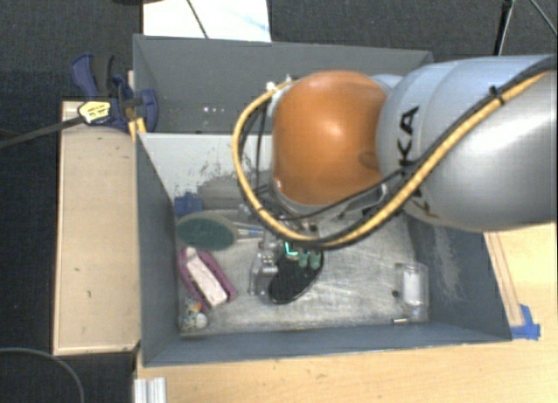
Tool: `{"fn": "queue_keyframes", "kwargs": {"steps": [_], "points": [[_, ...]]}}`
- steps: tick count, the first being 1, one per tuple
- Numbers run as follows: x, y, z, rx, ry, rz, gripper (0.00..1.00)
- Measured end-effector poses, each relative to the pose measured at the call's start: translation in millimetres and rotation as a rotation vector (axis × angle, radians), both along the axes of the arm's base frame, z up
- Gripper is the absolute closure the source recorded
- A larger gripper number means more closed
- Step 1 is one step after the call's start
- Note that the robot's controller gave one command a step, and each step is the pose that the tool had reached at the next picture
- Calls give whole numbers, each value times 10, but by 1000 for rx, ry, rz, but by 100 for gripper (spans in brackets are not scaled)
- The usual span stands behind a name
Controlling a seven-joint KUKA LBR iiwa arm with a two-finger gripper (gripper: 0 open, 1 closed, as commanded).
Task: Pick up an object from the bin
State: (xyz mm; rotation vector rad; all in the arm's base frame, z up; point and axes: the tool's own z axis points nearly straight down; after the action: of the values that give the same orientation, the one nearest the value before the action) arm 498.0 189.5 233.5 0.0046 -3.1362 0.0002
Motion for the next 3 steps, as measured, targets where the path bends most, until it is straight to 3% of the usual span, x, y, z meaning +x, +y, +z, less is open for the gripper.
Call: {"fn": "queue_keyframes", "kwargs": {"steps": [1, 2, 3], "points": [[473, -1062, -915, -4, -3, -277, 0], [619, -1054, -1339, 8, -13, -150, 0], [591, -1031, -1343, 9, 4, -153, 100]]}}
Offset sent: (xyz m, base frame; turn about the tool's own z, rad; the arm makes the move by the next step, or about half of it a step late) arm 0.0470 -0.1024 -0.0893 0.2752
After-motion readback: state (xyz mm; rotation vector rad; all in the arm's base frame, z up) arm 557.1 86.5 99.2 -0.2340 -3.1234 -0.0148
